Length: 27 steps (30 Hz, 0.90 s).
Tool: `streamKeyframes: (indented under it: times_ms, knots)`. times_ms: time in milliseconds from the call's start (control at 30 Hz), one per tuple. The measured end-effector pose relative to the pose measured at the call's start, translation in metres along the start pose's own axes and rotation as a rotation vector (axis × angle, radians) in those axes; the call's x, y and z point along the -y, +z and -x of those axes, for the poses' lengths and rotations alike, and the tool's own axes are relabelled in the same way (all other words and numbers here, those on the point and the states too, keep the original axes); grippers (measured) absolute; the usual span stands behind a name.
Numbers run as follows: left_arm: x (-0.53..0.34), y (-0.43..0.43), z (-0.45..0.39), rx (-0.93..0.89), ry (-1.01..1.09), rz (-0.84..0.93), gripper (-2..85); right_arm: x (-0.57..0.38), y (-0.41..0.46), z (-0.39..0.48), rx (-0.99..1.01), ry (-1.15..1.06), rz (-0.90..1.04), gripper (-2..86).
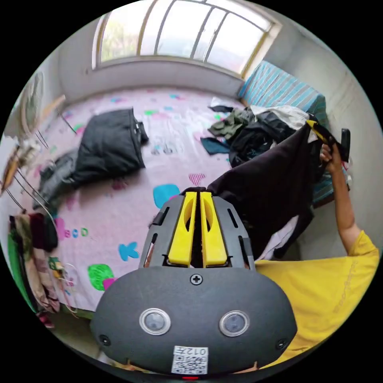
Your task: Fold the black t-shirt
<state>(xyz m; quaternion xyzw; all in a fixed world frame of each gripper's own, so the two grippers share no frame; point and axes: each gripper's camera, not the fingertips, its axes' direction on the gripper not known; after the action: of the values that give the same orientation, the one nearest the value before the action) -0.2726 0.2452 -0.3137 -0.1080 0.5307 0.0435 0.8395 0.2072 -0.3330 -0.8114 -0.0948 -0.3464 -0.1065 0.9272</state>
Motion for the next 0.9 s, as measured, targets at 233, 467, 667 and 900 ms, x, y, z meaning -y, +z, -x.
streamKeyframes:
  times_ms: [233, 467, 667, 900]
  knots:
    - [-0.021, 0.104, 0.066, 0.084, -0.366, 0.036, 2.7, -0.038, 0.192, -0.039, -0.19, 0.086, 0.286, 2.0]
    - [-0.01, 0.166, -0.018, 0.12, 0.02, 0.206, 4.6, -0.092, 0.248, -0.08, -0.279, 0.058, 0.474, 2.3]
    - [-0.011, 0.258, -0.091, -0.119, 0.139, 0.45, 8.9, -0.163, 0.276, -0.106, -0.286, 0.149, 0.61, 2.7]
    - [-0.027, 0.308, -0.189, 0.031, 0.431, 0.558, 11.0, -0.199, 0.3, -0.125, -0.33, 0.273, 0.641, 5.0]
